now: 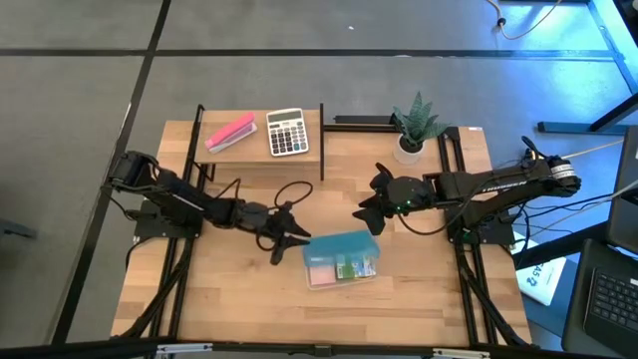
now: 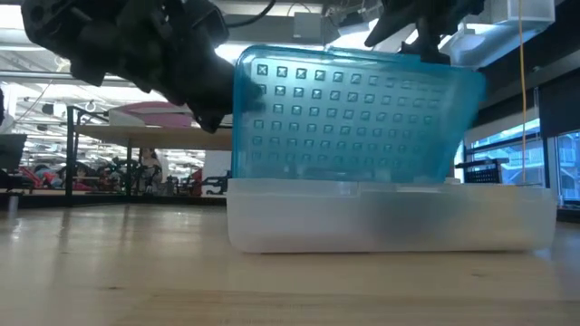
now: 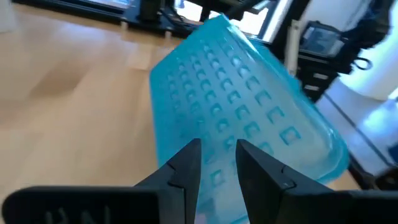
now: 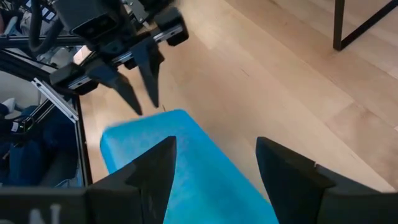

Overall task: Pack school essentials
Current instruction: Close the blue supply box

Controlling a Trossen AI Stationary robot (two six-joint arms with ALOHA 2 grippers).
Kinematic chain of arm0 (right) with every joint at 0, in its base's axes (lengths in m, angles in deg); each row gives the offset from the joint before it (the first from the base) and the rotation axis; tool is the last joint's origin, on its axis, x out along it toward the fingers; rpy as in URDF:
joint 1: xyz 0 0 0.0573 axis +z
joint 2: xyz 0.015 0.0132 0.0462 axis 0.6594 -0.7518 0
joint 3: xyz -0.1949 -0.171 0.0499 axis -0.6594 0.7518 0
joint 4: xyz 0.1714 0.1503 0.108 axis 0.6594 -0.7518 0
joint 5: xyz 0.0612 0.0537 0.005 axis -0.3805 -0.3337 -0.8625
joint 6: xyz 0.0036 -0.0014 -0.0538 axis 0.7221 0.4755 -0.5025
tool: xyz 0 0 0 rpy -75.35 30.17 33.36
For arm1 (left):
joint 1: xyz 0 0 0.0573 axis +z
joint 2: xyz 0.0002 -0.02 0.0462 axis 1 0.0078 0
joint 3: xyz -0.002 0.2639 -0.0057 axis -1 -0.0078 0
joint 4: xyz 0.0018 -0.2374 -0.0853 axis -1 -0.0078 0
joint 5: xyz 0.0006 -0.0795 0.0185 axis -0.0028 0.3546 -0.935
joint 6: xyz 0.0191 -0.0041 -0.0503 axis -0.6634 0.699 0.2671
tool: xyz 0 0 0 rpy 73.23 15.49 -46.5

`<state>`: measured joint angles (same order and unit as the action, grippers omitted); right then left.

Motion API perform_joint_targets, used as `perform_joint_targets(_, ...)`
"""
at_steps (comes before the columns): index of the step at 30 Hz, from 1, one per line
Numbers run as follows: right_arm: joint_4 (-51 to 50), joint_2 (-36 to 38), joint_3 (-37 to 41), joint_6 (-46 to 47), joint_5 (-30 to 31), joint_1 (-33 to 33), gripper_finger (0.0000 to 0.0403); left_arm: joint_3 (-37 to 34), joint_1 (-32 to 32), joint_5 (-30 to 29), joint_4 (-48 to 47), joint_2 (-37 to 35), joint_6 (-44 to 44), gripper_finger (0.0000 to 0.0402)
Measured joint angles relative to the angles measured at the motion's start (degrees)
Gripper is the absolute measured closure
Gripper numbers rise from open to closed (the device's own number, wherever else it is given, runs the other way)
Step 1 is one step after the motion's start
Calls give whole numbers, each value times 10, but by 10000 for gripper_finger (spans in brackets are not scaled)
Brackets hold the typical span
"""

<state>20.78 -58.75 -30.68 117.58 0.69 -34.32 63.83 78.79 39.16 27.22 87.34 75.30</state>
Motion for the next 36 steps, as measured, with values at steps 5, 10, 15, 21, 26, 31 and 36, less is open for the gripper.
perform_joint_targets(5, 0, 0, 0, 0, 0, 0, 180, 0, -17, 32, -1, 0, 16, 308)
perform_joint_targets(10, 0, 0, 0, -1, -9, 1, 180, 0, -27, 15, -1, 0, 24, 308)
perform_joint_targets(15, 6, -13, 0, -22, -31, 38, 180, 0, -20, 1, 0, 0, 53, 308)
perform_joint_targets(21, 12, -64, 1, -51, -32, 94, 180, 4, -23, 2, 5, -15, 59, 308)
perform_joint_targets(26, 18, -99, 1, -52, -31, 110, 180, 58, -45, 21, -92, -28, -2, 308)
perform_joint_targets(31, 22, -110, 1, -47, -52, 111, 180, 174, -58, 3, -354, -28, -72, 308)
perform_joint_targets(36, 25, -110, 1, -36, -65, 111, 183, 242, -54, -15, -476, -28, -86, 308)
